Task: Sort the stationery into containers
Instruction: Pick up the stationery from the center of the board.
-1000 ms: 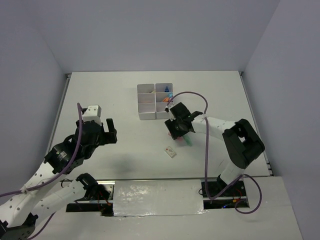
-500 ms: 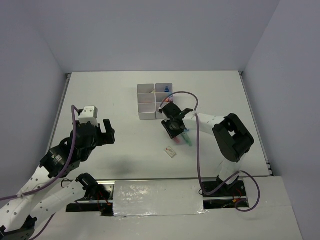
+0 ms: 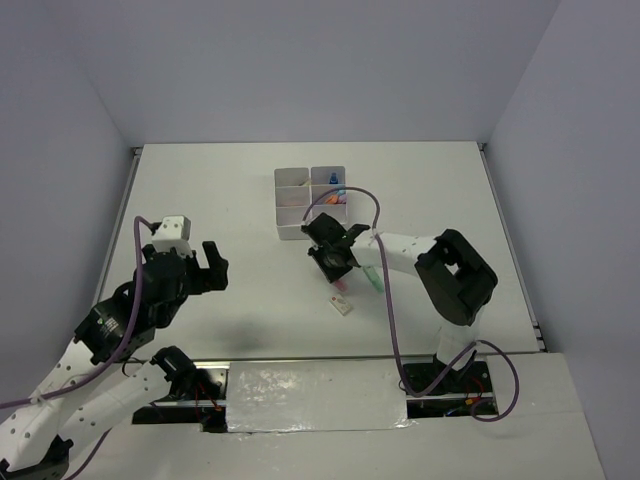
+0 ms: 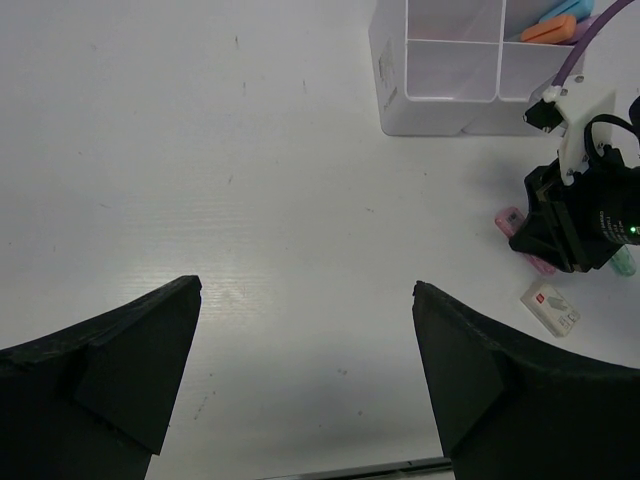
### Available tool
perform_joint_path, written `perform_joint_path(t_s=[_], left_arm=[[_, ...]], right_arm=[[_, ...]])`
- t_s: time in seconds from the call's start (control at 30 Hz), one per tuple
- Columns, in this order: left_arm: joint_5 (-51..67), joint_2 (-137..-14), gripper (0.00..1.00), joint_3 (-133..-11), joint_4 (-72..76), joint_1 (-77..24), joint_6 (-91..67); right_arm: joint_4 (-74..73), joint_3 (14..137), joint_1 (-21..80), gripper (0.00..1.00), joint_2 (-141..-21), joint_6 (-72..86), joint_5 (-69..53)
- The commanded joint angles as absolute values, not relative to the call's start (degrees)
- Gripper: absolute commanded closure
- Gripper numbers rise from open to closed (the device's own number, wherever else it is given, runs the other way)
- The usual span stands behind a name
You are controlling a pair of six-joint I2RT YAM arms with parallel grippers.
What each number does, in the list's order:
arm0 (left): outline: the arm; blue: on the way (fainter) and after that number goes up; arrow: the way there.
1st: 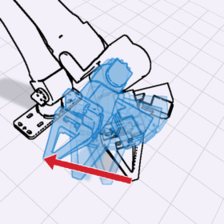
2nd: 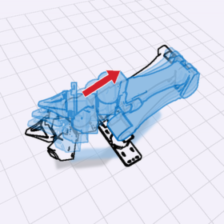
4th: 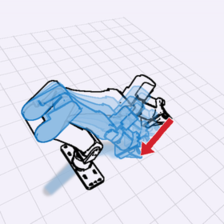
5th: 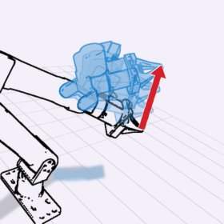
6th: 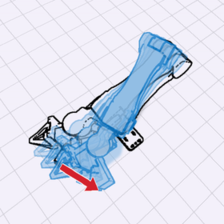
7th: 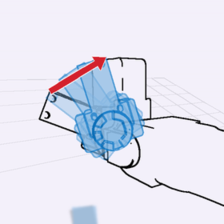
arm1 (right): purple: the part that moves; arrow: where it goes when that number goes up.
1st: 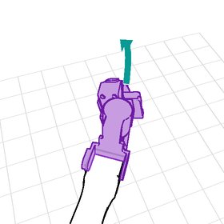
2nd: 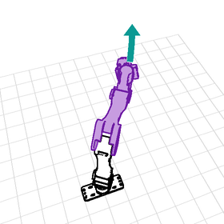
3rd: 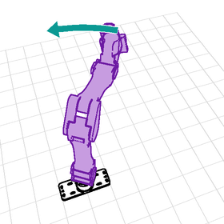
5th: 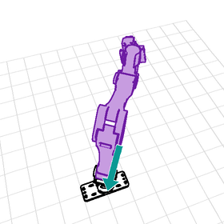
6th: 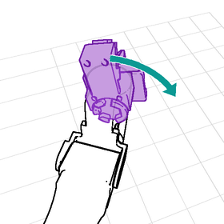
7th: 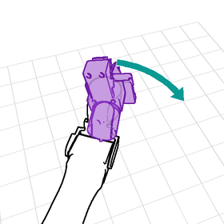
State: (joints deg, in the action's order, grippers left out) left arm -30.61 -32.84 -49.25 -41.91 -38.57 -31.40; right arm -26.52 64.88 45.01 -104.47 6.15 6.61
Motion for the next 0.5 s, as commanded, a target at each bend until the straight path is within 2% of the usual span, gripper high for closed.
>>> perform_joint_path(t_s=[0.0, 0.27, 0.47], left_arm=[[-29.88, -31.99, 0.01, -48.96, -39.38, -38.76, -29.97], [-29.27, -30.24, 0.01, -48.25, -38.58, -38.67, -29.79], [-28.83, -28.30, 0.01, -47.90, -38.15, -38.58, -29.62]], right_arm=[[-25.58, 63.81, 46.05, 1.00, -104.26, 7.38, 7.38], [-19.16, 63.63, 47.20, 1.00, -94.14, -2.27, 3.52], [-21.36, 70.04, 47.63, 1.00, -91.32, -12.02, -1.30]])
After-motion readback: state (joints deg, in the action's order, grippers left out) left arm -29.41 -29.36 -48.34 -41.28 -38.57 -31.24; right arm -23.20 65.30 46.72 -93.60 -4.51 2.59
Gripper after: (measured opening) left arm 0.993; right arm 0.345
